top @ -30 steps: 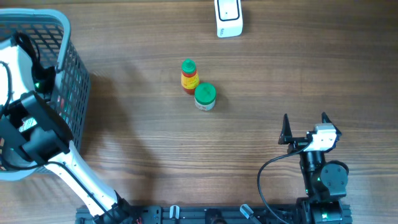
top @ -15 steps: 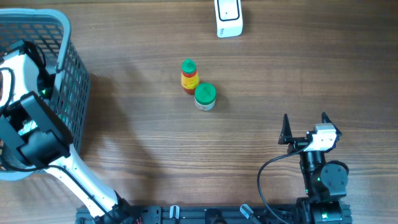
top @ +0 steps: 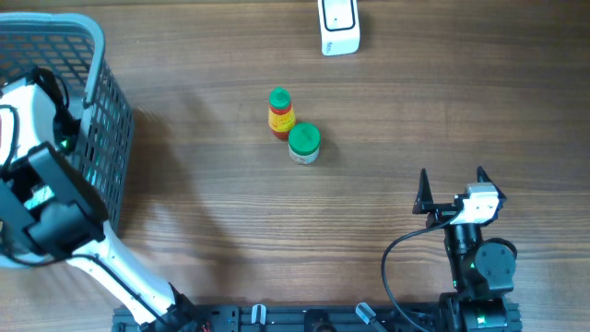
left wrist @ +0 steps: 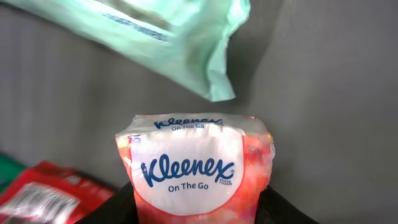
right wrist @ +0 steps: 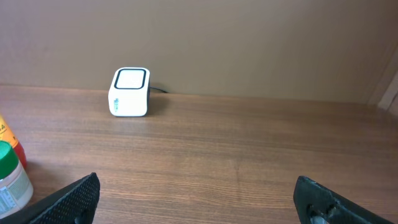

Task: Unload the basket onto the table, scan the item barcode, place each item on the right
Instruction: 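Reach into the basket and grasp the Kleenex tissue pack, then carry the Kleenex pack to the scanner window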

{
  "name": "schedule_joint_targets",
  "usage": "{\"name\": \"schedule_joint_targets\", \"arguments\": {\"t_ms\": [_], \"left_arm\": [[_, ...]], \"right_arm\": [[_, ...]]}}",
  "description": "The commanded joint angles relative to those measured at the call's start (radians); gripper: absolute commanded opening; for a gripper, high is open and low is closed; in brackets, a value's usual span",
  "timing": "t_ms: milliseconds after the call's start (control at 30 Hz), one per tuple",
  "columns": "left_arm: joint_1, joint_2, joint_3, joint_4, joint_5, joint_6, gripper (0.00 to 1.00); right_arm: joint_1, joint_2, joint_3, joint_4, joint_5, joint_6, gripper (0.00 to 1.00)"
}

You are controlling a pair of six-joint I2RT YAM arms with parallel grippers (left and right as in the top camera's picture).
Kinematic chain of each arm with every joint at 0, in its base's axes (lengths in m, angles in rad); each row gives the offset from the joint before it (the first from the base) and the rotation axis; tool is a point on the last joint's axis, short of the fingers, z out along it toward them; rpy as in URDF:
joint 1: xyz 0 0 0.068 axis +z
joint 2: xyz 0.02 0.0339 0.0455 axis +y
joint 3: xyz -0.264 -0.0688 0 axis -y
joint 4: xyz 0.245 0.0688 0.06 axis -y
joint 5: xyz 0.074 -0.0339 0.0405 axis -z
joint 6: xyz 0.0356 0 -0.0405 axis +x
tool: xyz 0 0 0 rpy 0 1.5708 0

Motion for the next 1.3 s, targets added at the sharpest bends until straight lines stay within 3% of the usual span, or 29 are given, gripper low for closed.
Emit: {"name": "schedule_joint_targets", "arguments": {"t_ms": [0, 400, 567, 967, 1267], "left_arm": [[0.006, -0.199, 0.003, -0.008, -0.014, 0.005, 0.49], [-0.026, -0.642, 0.003, -0.008, -0.014, 0.004, 0.52], [-0.078, -0.745, 0.003, -0.004, -0.014, 0.004, 0.52], [-0.196, -0.804, 0.003, 0.011, 0.007, 0.0, 0.51], [-0.465, -0.795, 0.003, 0.061, 0.003, 0.001, 0.52]], "right_arm": [[-0.004, 0.002, 0.0, 0.004, -0.016, -0.005, 1.0], [-0.004, 0.002, 0.0, 0.004, -0.016, -0.005, 1.0], [-0.004, 0.002, 0.0, 0.004, -0.016, -0.005, 1.0], [-0.004, 0.002, 0.0, 0.004, -0.016, -0.005, 1.0], [-0.004, 0.002, 0.0, 0.004, -0.016, -0.005, 1.0]]}}
